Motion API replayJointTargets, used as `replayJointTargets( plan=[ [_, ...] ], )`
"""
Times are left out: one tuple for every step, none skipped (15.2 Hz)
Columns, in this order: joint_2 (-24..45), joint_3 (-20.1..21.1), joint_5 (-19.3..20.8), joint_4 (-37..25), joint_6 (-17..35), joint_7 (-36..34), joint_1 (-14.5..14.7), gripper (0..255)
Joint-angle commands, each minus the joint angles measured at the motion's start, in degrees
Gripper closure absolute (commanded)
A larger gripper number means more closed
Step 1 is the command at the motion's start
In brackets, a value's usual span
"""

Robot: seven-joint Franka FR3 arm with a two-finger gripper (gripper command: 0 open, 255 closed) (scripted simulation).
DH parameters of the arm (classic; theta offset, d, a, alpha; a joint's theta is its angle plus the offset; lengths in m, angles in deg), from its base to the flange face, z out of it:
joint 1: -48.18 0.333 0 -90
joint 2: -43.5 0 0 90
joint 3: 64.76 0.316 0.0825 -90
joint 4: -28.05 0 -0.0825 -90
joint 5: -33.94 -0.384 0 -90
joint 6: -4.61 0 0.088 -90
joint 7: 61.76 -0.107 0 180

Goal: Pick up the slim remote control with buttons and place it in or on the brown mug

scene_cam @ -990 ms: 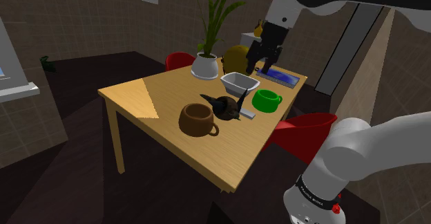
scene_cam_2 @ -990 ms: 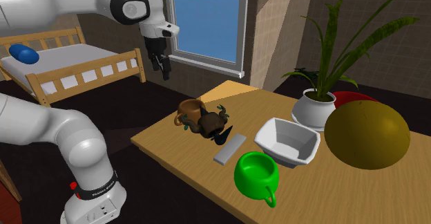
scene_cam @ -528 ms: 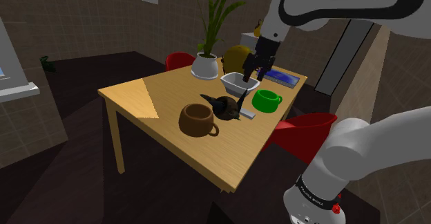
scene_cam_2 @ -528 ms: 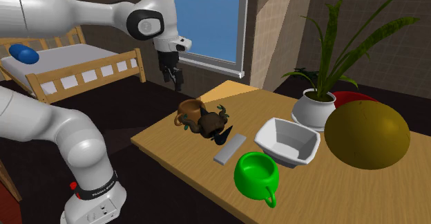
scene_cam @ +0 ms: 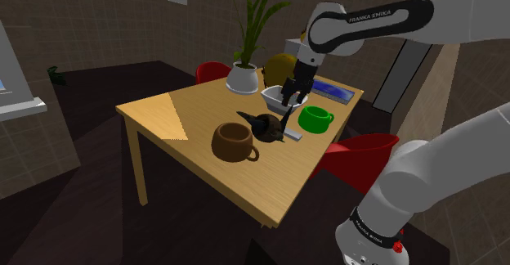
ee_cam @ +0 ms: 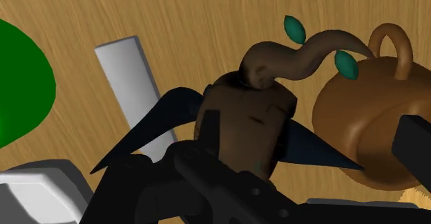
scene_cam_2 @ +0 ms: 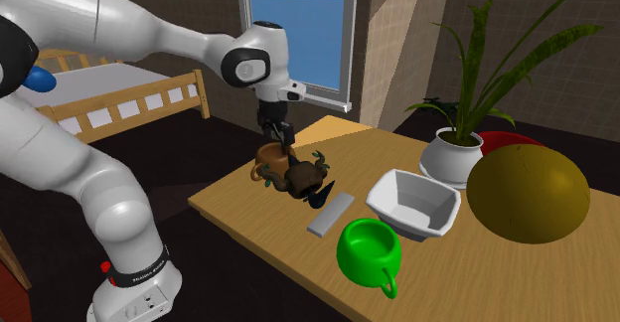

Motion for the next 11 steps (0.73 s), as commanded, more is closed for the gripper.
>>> replayJointTargets(
  plan=[
    [3.5,-1.3,0.5,0.2,3.5,2.1,-0.4,0],
    [5.3,-1.9,0.6,-0.1,4.9,3.2,-0.5,0],
    [7.2,-2.6,0.6,-0.5,6.3,4.2,-0.6,0],
    [9.2,-3.2,0.7,-1.0,7.7,5.3,-0.8,0],
    [11.1,-3.8,0.6,-1.5,9.0,6.4,-0.9,0],
    [13.2,-4.4,0.5,-2.1,10.3,7.5,-1.0,0],
    [15.2,-4.9,0.3,-2.8,11.5,8.6,-1.1,0],
    [17.3,-5.4,0.0,-3.6,12.7,9.7,-1.3,0],
    [19.4,-5.9,-0.3,-4.4,13.9,10.9,-1.4,0],
    [21.5,-6.4,-0.7,-5.3,15.0,12.0,-1.6,0],
    [23.7,-6.8,-1.2,-6.3,16.0,13.2,-1.7,0]
  ],
)
